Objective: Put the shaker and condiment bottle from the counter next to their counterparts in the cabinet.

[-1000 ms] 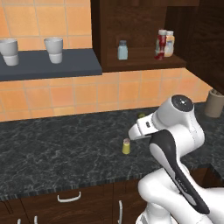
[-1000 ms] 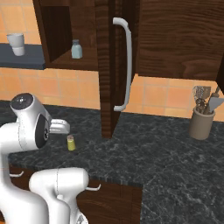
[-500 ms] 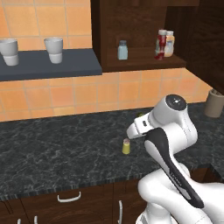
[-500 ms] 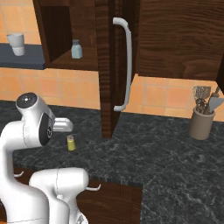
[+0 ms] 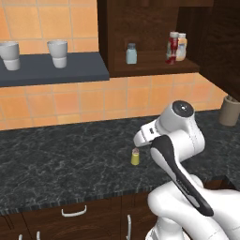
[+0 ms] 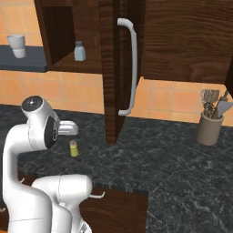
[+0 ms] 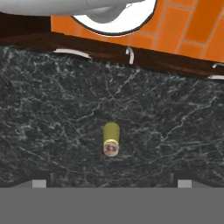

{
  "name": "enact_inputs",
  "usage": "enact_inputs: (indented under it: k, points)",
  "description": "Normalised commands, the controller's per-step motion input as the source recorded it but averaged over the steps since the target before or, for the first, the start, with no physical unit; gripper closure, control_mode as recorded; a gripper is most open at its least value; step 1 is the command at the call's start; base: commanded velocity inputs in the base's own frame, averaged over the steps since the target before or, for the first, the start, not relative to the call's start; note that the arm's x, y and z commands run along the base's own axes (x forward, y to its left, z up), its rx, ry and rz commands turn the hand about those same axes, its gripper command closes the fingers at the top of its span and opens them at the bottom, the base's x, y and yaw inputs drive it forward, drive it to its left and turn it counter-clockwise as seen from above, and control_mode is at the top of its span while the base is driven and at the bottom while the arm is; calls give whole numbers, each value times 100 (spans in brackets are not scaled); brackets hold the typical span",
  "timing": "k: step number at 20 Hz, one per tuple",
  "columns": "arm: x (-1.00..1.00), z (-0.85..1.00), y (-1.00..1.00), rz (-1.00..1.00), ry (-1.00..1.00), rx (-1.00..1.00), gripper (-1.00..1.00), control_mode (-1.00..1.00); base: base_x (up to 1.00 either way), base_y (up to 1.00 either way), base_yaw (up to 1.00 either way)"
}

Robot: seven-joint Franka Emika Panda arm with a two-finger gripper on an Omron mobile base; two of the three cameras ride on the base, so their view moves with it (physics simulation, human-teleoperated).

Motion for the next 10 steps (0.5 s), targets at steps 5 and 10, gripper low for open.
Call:
enact_inputs:
  k: [5,10]
  points:
    - [11,-9,0,3,0,0,-100,-100,0,0,0]
    - [8,-25,0,5,0,0,-100,-100,0,0,0]
